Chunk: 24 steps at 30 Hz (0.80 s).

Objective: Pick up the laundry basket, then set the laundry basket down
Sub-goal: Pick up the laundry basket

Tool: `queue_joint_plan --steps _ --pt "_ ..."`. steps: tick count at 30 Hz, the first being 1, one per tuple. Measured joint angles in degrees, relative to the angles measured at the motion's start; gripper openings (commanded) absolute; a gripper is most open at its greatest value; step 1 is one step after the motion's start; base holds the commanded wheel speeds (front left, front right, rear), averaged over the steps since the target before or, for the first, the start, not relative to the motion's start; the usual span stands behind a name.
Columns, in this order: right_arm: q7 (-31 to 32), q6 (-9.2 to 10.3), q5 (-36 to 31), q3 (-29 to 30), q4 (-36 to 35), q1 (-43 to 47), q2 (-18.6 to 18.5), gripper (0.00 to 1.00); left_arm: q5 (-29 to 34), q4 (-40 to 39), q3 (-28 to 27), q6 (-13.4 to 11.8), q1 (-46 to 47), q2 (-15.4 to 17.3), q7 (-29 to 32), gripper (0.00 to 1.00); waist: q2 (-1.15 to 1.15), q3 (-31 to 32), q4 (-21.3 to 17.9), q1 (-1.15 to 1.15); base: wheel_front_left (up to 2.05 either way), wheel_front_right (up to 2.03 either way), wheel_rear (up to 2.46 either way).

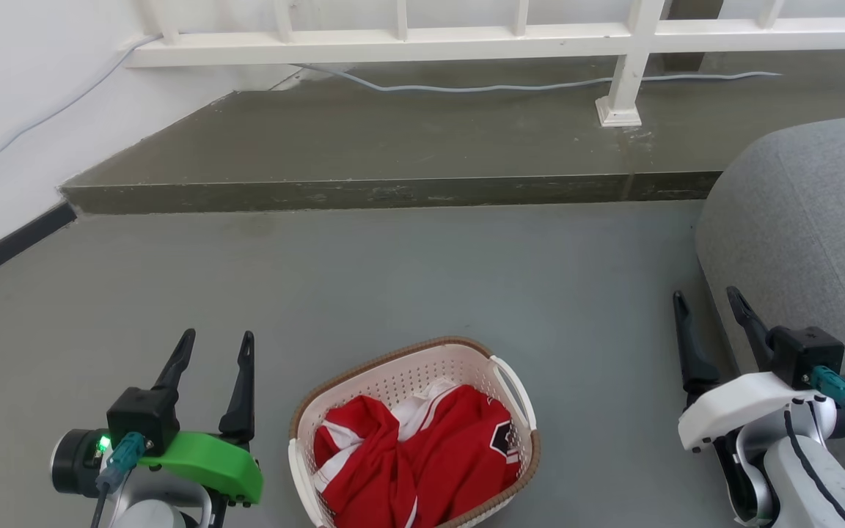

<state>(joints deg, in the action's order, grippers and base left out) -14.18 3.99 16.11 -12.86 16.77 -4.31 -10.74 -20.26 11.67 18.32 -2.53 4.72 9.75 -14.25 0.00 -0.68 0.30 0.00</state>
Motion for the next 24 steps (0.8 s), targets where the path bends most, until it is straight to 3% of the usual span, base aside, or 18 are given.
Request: queue_joint_plan --steps 24 --pt "-0.2 -1.13 -0.1 0.7 -1.1 -2.7 0.4 1.0 -0.6 -0.6 0.2 0.0 2.3 -0.8 0.6 1.0 0.0 -6.3 -0.1 0.0 0.0 0.0 0.0"
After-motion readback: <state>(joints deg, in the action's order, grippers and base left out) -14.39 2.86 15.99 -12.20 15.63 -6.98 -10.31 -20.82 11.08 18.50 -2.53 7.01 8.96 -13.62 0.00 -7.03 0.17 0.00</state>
